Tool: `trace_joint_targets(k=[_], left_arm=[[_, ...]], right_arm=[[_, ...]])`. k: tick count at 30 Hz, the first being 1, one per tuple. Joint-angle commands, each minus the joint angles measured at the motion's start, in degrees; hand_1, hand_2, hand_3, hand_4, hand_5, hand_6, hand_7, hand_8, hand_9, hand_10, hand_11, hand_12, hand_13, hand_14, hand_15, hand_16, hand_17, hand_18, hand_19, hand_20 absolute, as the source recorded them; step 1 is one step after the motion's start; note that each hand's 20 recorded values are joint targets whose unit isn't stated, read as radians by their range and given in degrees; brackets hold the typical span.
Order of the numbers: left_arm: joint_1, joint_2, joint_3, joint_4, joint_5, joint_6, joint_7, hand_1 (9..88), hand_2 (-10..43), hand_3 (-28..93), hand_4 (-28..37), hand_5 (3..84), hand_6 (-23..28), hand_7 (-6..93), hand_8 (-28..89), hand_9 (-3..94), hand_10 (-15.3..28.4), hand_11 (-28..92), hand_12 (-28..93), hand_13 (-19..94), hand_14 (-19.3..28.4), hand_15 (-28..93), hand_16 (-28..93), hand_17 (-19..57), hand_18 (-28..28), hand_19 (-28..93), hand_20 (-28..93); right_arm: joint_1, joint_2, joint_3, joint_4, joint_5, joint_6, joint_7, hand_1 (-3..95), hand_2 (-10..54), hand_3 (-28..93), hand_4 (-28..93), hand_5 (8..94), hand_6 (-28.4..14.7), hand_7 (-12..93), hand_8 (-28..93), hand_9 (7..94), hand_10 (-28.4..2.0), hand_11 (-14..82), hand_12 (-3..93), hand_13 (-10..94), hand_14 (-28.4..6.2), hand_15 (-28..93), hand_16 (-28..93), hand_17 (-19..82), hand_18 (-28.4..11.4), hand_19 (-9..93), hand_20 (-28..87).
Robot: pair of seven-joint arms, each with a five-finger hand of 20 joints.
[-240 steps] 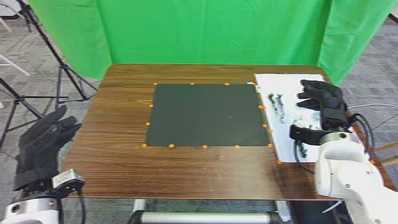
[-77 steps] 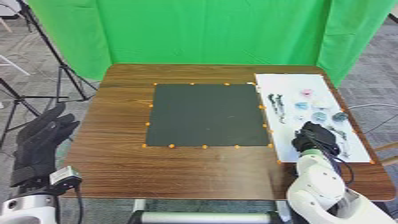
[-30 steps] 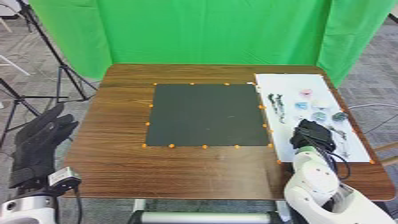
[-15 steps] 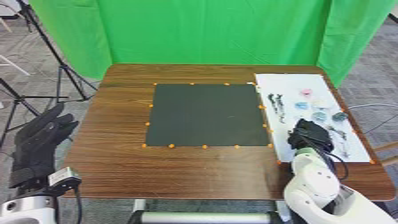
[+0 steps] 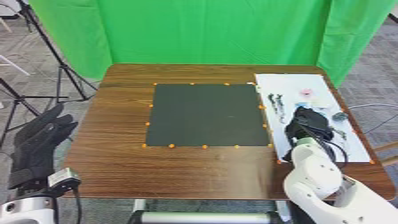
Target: Arrange flowers
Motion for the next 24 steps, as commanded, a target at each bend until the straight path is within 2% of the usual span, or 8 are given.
trace_joint_targets(k=[1,6,7,10,12,22,23,24], left_arm=[[1.39,0.49,-0.81,-0.50,-0.69,0.65,0.89,25.4,3.4,82,-19.7,38.1,8.3,15.9,-11,36.1,19.5,34,7,25,26.9,61,-16,-9.0,21.9,58,1],[2.47,0.56,-1.32,-0.72,-1.11,0.79,1.38,25.5,3.5,82,-19.8,38.2,8.3,15.9,-11,36.1,19.4,34,7,25,26.9,61,-16,-9.0,21.9,58,1],[2.16,0.12,-1.41,-0.66,-0.42,0.57,0.60,25.5,3.5,82,-19.8,38.2,8.3,15.8,-11,36.1,19.4,34,7,25,26.9,61,-16,-9.0,21.9,58,1],[2.20,0.44,-1.23,-0.64,-0.85,0.67,1.02,25.5,3.6,82,-19.7,38.2,8.3,15.8,-11,36.1,19.4,34,7,25,26.9,61,-16,-9.0,21.8,58,1],[1.91,0.25,-1.23,-0.56,-0.44,0.47,0.71,25.6,3.6,82,-19.7,38.2,8.3,15.8,-11,36.1,19.5,34,7,25,26.9,61,-16,-9.0,21.8,58,1],[1.16,-0.30,-0.97,-0.51,0.33,0.05,-0.15,25.6,3.7,82,-19.6,38.2,8.3,16.0,-11,36.1,19.4,34,7,25,26.8,61,-16,-9.0,21.8,58,1],[1.38,-0.16,-0.97,-0.55,-0.18,0.08,0.33,25.6,3.7,82,-19.6,38.2,8.3,16.0,-11,36.1,19.4,34,7,25,26.8,61,-16,-9.0,21.8,58,1],[1.47,-0.04,-0.81,-0.53,-1.44,-0.29,1.31,25.6,3.7,82,-19.6,38.2,8.3,16.0,-11,36.1,19.4,34,7,25,26.8,61,-16,-9.0,21.8,58,1]], right_arm=[[-2.52,-1.14,5.22,-3.88,1.38,-7.02,0.98,54.9,-9.5,72,-23,89.5,-6.0,19,19,93.2,-6.7,66.3,32.9,94,-4.9,83,22,50,-18.0,93,-8],[-6.82,-3.49,9.33,-6.27,4.29,-13.37,1.52,49.8,-9.5,68,-21,83.3,-8.4,16,16,90.7,-8.0,64.0,33.6,94,-5.5,80,26,51,-17.8,93,-13],[-7.21,-3.76,9.55,-6.46,4.65,-14.12,1.87,47.1,-9.5,70,-21,81.3,-9.3,15,13,90.2,-8.5,63.3,33.4,93,-5.5,80,27,51,-17.9,93,-16],[-7.95,-4.88,10.61,-6.83,6.15,-16.90,2.19,44.0,-9.5,71,-21,79.7,-9.8,15,4,89.5,-9.3,62.2,33.0,93,-5.6,79,27,52,-17.8,93,-19],[-8.08,-4.93,10.32,-6.63,5.85,-17.03,2.18,42.7,-9.5,71,-20,78.7,-10.6,16,-5,89.5,-9.6,61.6,32.7,93,-5.6,79,27,52,-17.9,93,-20],[-7.63,-4.19,8.97,-5.78,5.77,-18.14,3.90,42.0,-9.5,70,-20,78.9,-11.9,15,-6,89.7,-9.8,60.8,32.3,93,-4.9,78,27,53,-17.9,93,-24],[-7.65,-4.13,8.78,-5.70,5.61,-18.25,3.96,42.1,-9.5,70,-20,78.9,-12.1,15,-6,89.7,-9.8,60.7,32.3,93,-4.9,78,27,53,-17.9,93,-25],[-7.67,-4.12,8.66,-5.59,5.69,-18.41,4.11,42.0,-9.5,70,-20,78.9,-12.1,14,-6,89.7,-9.8,60.7,32.3,93,-4.9,78,27,53,-17.9,93,-25]])
